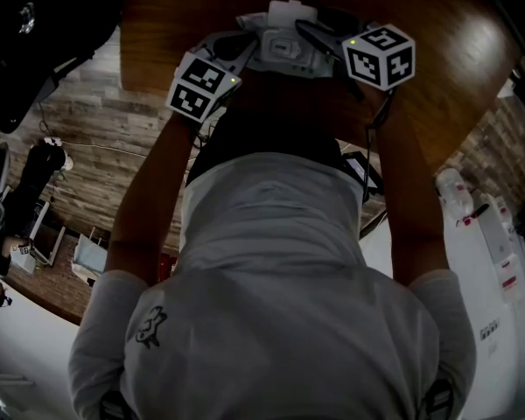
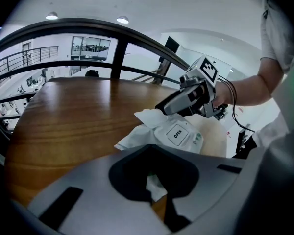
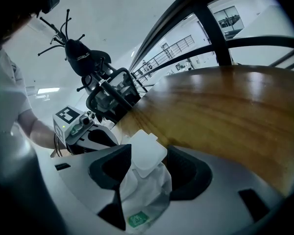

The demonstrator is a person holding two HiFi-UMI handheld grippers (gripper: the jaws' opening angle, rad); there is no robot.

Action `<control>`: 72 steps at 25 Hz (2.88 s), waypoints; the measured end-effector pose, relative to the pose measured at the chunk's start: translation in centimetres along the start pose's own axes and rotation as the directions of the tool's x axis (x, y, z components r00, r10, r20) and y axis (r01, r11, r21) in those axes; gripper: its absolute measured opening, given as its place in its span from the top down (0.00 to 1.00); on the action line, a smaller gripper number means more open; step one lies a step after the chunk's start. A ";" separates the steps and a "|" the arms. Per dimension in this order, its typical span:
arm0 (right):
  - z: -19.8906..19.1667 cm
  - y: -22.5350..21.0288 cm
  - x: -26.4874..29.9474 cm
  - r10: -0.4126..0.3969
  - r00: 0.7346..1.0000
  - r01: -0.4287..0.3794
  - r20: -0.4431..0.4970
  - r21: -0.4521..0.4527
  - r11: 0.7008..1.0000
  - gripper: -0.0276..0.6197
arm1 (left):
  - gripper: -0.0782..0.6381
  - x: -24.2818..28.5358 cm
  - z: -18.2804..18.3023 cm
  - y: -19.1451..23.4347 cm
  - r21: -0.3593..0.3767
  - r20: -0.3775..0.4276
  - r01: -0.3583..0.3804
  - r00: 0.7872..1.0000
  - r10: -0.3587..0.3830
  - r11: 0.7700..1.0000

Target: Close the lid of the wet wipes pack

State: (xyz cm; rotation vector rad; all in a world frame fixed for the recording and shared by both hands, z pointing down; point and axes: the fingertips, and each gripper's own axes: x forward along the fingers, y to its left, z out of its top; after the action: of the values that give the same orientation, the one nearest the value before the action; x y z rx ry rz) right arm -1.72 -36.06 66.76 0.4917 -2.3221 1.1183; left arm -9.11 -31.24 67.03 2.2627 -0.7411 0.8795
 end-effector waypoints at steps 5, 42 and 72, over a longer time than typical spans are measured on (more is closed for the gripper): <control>0.4 0.4 -0.3 0.010 1.000 -0.010 0.015 0.001 1.000 0.63 | 0.87 0.0 0.0 0.0 0.002 0.001 -0.002 1.000 0.002 1.000; -1.0 6.9 -3.3 -0.049 0.997 0.051 0.063 -0.037 0.998 0.63 | 0.87 0.0 -0.1 -0.1 0.064 -0.013 -0.003 1.000 0.003 0.998; -4.3 5.7 -1.0 -0.208 0.978 0.206 -0.005 -0.135 0.969 0.65 | 0.87 -0.1 0.2 -0.6 0.089 -0.018 0.007 1.000 -0.005 0.996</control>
State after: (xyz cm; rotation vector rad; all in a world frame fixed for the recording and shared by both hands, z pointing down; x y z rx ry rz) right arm -2.60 -29.17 64.95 0.6527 -2.2508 0.8592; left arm -8.61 -30.96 66.64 2.3304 -0.6998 0.9456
